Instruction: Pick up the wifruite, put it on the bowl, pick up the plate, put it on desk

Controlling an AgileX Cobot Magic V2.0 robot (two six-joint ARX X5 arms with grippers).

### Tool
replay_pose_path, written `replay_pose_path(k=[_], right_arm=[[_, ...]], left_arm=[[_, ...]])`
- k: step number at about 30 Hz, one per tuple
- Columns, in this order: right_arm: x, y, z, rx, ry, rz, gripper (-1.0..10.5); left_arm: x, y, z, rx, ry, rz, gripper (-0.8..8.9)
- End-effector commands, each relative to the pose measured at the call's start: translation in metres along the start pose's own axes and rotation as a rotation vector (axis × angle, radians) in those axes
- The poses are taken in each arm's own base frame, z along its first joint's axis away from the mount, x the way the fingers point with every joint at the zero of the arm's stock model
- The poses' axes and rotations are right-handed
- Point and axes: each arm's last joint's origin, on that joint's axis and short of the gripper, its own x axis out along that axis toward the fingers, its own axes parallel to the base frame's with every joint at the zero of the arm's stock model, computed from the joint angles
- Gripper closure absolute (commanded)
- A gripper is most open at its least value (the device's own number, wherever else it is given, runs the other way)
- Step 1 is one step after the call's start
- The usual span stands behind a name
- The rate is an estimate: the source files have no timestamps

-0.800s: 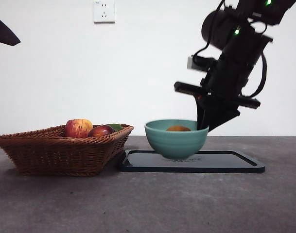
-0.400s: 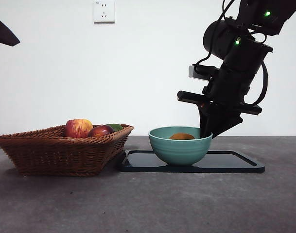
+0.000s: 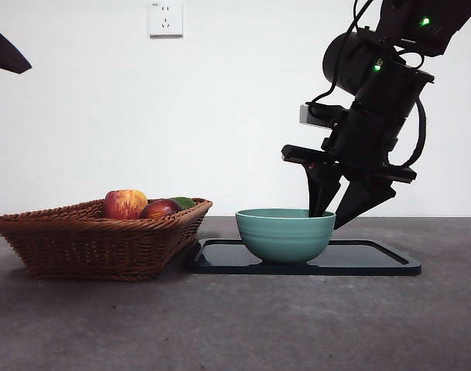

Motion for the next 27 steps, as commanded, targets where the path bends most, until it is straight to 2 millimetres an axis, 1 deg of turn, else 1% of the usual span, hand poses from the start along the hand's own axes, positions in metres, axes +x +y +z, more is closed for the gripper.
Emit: replay_pose_path(k=[1, 4, 7, 11, 14, 18, 22, 27], right_arm=[[0.002, 0.003, 0.006, -0.014, -0.016, -0.005, 7.6], [-0.006, 0.002, 0.009, -0.011, -0.039, -0.017, 7.5], [-0.022, 0.003, 0.014, -0.014, -0.074, -0.012, 7.4], [-0.056, 0.006, 0.018, -0.036, -0.128, -0.004, 7.4], [-0.087, 0.010, 0.016, -0.044, -0.158, 0.003, 7.4], [-0.131, 0.015, 0.010, -0.069, -0.197, 0.053, 7.4], [-0.171, 0.018, -0.003, -0.093, -0.222, 0.094, 7.4], [-0.208, 0.018, -0.025, -0.105, -0.217, 0.102, 7.4]], left_arm=[[-0.001, -0.002, 0.003, 0.021, -0.006, -0.009, 4.42], [-0.001, -0.002, 0.003, 0.021, -0.006, -0.009, 4.42], [-0.001, -0.002, 0.003, 0.019, -0.004, -0.009, 4.42], [-0.001, -0.002, 0.003, 0.020, -0.005, -0.009, 4.42], [-0.001, -0.002, 0.003, 0.020, -0.005, -0.009, 4.42], [-0.001, -0.002, 0.003, 0.021, -0.006, -0.009, 4.42], [-0.001, -0.002, 0.003, 0.021, -0.006, -0.009, 4.42], [-0.001, -0.002, 0.003, 0.022, -0.007, -0.009, 4.42]])
